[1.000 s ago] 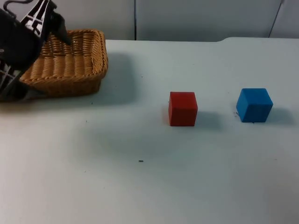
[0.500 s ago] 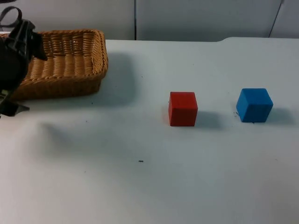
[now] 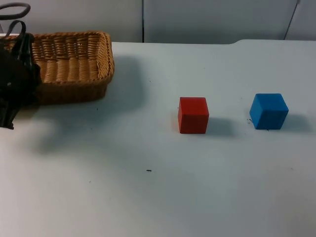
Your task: Pick up the basket with the left hand and place the blue cube into the basket with the right hand.
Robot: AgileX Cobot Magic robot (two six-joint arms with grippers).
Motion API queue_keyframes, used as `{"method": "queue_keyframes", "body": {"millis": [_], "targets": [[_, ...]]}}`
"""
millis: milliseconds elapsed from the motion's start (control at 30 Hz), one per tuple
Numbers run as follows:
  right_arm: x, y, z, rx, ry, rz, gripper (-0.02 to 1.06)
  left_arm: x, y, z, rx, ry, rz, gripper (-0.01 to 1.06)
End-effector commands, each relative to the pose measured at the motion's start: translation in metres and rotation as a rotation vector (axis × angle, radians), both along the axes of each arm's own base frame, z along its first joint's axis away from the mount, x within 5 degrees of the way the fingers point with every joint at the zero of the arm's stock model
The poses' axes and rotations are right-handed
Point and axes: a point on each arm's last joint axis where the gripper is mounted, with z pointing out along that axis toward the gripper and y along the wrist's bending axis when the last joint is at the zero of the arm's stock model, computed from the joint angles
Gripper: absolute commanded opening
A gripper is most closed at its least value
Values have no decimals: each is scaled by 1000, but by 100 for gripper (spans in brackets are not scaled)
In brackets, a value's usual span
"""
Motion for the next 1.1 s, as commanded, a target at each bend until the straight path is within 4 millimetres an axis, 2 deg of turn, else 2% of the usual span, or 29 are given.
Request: {"method": "queue_keyframes", "body": {"millis": [0, 33, 67, 100, 367, 500, 533, 633, 667, 700, 767, 800, 833, 867, 933, 1000, 1033, 1067], "targets": [[0, 1, 3, -5, -8, 8, 104, 5, 0, -1, -8, -9, 28, 7], [0, 1, 3, -5, -8, 8, 104, 5, 0, -1, -8, -9, 28, 7], [0, 1, 3, -5, -8, 8, 104, 6, 0, -1, -30, -9, 59, 1], [0, 1, 3, -5, -8, 8, 104, 6, 0, 1, -49, -9, 79, 0], [0, 1, 3, -5, -11, 8, 104, 5, -4, 27, -97, -53, 44, 0], [1, 1, 4, -4, -26, 6, 104, -2, -11, 78, -73, -152, -119, 0], [1, 1, 4, -4, -26, 6, 104, -2, -11, 78, -73, -152, -119, 0], [1, 0, 4, -9, -31, 5, 104, -15, -15, 116, -41, -217, -249, 0], [1, 0, 4, -9, -31, 5, 104, -15, -15, 116, -41, -217, -249, 0], [1, 0, 4, -9, -28, 6, 104, -26, -15, 132, -41, -245, -270, 0], [1, 0, 4, -9, -21, 7, 104, -40, -13, 140, -39, -258, -271, 0], [0, 0, 3, -10, -16, 7, 104, -56, -9, 149, -12, -275, -293, 0], [0, 0, 3, -10, -16, 7, 104, -56, -9, 149, -12, -275, -293, 0], [0, 0, 3, -10, -14, 7, 104, -68, -5, 152, 24, -270, -333, 0], [0, 1, 3, -5, -14, 8, 104, -88, 8, 152, 95, -209, -444, 0], [0, 1, 3, -11, -15, 12, 104, -104, 24, 154, 237, -112, -623, 0], [0, 1, 3, -11, -15, 12, 104, -104, 24, 154, 237, -112, -623, 0], [0, 1, 3, -29, -14, 25, 104, -111, 30, 153, 292, -52, -720, 0]]}}
